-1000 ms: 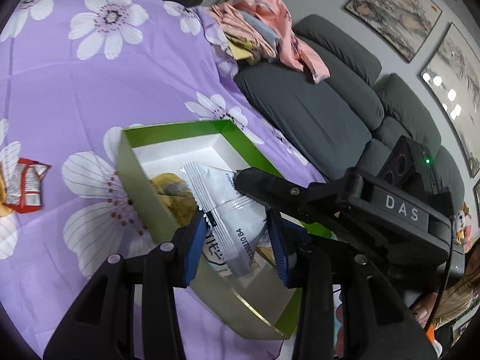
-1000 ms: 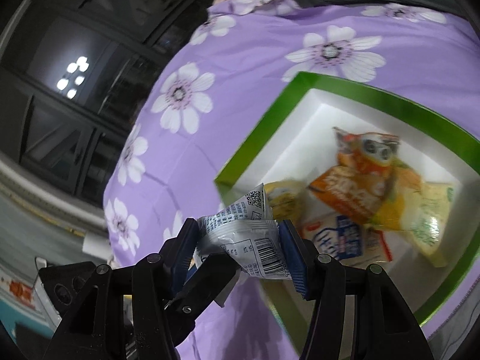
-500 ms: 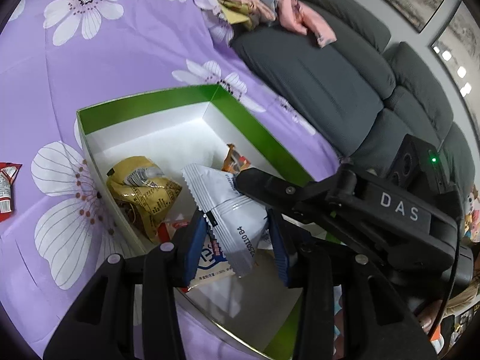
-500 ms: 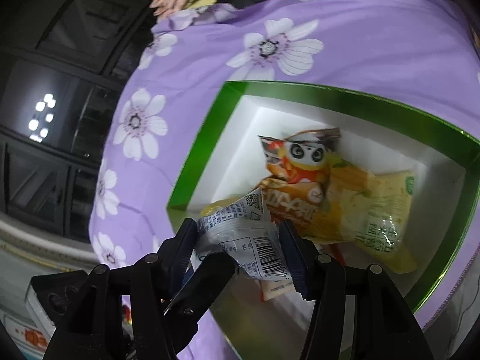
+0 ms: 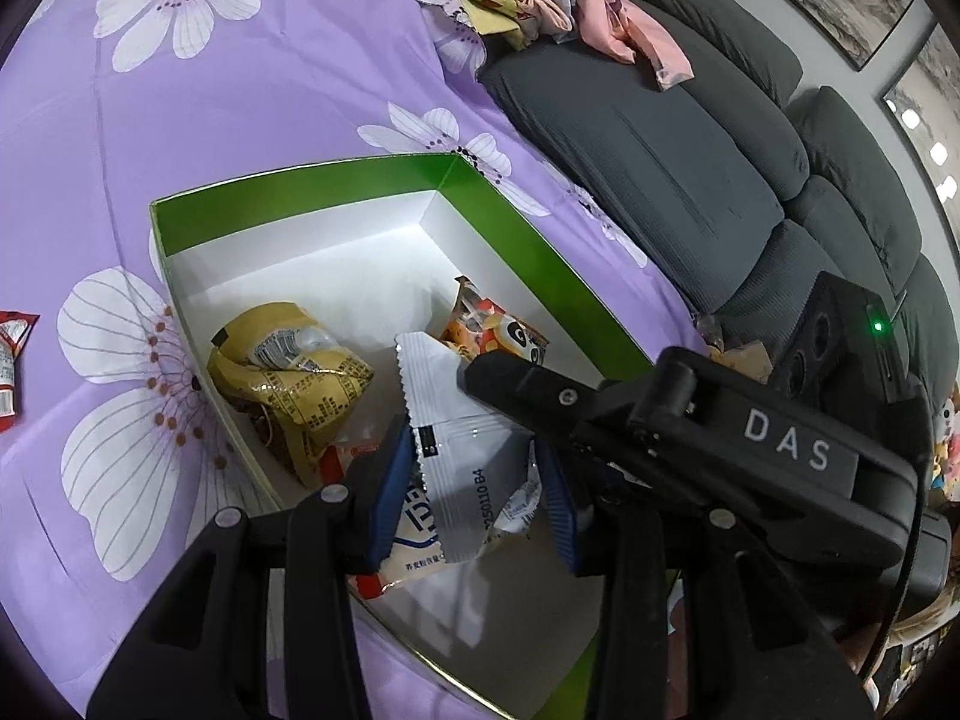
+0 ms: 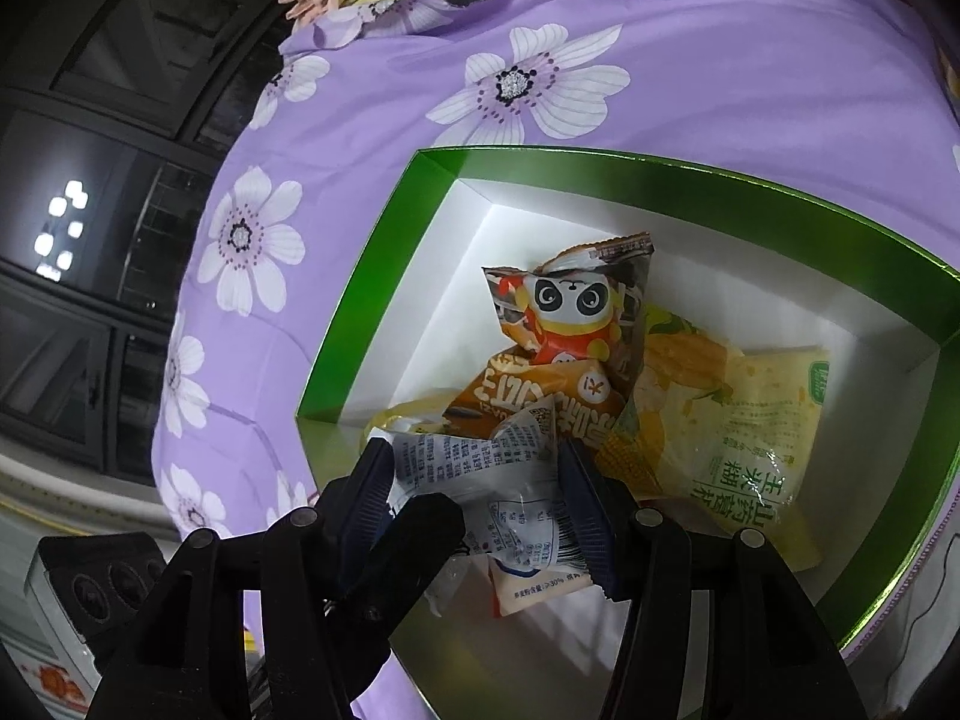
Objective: Organize snacks
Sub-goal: 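Lower the white packet into the box and open the right gripper, then move the right gripper back to the red-and-silver packet on the bedspread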
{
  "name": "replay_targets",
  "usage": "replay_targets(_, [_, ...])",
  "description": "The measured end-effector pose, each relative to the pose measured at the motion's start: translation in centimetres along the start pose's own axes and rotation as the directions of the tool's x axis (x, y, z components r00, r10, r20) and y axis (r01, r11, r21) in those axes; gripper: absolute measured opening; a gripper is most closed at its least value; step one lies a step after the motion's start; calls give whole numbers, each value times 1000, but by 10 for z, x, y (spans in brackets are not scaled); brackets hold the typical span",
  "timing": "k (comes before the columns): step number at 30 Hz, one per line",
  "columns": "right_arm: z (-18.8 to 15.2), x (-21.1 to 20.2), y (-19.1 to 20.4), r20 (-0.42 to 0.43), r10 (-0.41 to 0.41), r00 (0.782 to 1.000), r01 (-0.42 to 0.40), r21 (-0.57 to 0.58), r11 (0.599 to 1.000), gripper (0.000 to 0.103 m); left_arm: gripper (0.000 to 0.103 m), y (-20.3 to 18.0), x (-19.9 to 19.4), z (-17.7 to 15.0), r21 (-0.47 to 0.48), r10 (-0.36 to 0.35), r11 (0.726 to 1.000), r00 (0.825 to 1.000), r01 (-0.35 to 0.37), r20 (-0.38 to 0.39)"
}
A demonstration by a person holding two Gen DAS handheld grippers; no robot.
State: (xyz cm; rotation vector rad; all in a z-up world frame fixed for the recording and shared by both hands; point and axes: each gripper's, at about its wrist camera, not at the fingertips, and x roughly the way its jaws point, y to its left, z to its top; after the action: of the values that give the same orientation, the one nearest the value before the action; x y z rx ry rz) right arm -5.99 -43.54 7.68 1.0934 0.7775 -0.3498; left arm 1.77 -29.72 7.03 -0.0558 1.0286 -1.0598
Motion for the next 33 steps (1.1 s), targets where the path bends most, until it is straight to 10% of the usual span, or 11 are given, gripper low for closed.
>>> replay_targets(7, [-2,-23,14,118,-25,993,34,-68,997,58,42,1,-44,-6,-5,26,1000,995,-26,98])
replay_targets(15, [-25,-50,58,218,140,966,-98,-191,977,68,70,33,-124,-25,-103,108,991,963,-85,248])
replay_targets(22, [-67,-40,121,178,178,968,-85,-436,896,88,85,94,-188,-66,-274,174,958,924,-79,340])
replay_targets(33, [-135,12,175,75,94,993,-20,-671,741,88,94,158,-254,-122,-475,282,879,837,-30,468])
